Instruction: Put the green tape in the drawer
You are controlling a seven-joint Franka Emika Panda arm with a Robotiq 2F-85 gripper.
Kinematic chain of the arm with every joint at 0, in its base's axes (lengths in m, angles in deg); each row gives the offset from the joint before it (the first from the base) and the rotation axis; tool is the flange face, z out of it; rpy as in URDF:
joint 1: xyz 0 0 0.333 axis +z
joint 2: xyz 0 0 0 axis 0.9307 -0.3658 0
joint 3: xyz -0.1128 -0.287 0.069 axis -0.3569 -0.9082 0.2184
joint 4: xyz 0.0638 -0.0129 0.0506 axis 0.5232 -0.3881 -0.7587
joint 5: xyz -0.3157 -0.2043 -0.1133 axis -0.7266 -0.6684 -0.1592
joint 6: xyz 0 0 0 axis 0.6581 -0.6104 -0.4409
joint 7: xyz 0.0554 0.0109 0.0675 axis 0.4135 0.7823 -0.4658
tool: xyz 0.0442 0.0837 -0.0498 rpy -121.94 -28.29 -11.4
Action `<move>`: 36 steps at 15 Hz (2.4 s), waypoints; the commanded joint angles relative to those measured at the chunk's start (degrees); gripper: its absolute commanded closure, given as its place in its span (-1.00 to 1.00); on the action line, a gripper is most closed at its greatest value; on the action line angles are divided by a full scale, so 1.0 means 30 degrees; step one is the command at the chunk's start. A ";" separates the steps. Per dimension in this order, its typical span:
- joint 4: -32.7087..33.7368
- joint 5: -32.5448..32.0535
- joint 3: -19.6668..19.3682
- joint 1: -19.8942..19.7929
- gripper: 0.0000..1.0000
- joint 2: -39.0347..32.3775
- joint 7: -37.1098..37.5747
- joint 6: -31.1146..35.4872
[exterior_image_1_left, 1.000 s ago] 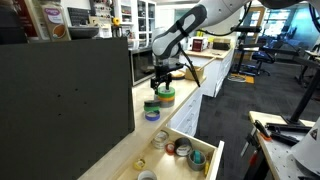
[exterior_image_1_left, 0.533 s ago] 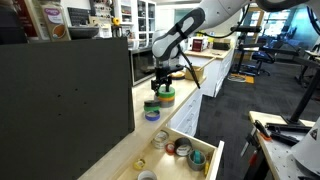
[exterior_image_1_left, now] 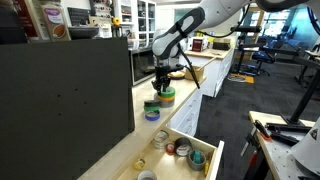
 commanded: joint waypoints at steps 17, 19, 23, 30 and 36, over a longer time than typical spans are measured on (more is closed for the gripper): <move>-0.1191 -0.2600 -0.0819 0.0580 0.86 0.3303 0.0137 -0.0413; -0.2000 -0.2528 -0.0692 0.0666 0.86 0.4210 0.0086 -0.0307; -0.4011 -0.2140 -0.0266 0.0846 0.87 0.6086 -0.0276 -0.0842; -0.7800 -0.2271 0.0399 0.1777 0.87 0.8836 -0.0450 -0.1059; -1.0384 -0.2400 0.0956 0.2933 0.87 1.0039 0.0312 -0.0340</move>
